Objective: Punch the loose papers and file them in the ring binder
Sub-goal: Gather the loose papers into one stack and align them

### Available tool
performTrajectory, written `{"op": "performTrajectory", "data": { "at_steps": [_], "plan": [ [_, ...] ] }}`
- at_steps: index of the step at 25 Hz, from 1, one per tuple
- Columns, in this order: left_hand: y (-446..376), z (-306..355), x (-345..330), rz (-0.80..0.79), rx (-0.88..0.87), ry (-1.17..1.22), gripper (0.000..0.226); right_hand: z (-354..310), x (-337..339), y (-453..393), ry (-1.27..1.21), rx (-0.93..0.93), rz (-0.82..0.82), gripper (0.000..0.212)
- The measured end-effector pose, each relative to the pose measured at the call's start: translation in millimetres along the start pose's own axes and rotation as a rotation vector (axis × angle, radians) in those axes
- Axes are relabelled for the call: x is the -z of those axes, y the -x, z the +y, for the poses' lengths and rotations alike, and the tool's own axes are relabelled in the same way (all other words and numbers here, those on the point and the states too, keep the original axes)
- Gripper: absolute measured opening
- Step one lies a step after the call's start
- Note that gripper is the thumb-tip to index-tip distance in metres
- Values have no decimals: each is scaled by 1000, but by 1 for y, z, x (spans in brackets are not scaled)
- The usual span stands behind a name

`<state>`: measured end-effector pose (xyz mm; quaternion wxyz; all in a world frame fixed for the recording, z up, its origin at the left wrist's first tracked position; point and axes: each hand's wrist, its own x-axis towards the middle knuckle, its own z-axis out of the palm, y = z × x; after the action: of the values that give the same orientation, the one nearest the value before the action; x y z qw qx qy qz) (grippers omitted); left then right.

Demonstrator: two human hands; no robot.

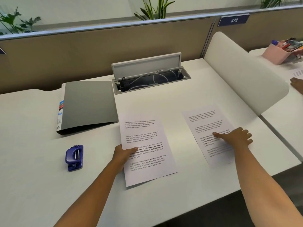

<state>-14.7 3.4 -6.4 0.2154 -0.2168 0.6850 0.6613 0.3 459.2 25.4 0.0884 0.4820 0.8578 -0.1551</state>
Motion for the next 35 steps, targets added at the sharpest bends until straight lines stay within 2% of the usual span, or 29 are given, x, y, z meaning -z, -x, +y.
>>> {"op": "performTrajectory", "data": {
  "at_steps": [3, 6, 10, 15, 21, 24, 28, 29, 32, 35],
  "plan": [
    [-1, 0, 0, 9, 6, -1, 34, -6, 4, -1, 36, -40, -49, 118],
    [-1, -2, -1, 25, 7, 6, 36, -14, 8, 8, 72, -13, -51, 92],
    [0, -3, 0, 33, 4, 1, 37, -26, 17, 26, -81, 34, -26, 74],
    [4, -6, 5, 44, 6, -14, 36, -44, 31, 59, -266, 225, 142, 27],
    [8, -7, 9, 27, 15, 30, 34, -74, 71, 103, -569, 460, 270, 21],
    [13, -8, 8, 40, 0, 13, 31, -80, 68, 120, -724, 536, 190, 22],
    [20, -4, 4, 61, -28, 32, 16, -86, 20, 137, -850, 566, -85, 19],
    [22, -1, 3, 80, -18, 65, 18, -87, 3, 143, -864, 550, -158, 19],
    [22, 4, 2, 111, 58, 133, 60, -84, -47, 161, -830, 519, -292, 12],
    [8, -9, 9, 47, 74, 187, 108, -81, -78, 181, -733, 534, -339, 14]
  ]
}}
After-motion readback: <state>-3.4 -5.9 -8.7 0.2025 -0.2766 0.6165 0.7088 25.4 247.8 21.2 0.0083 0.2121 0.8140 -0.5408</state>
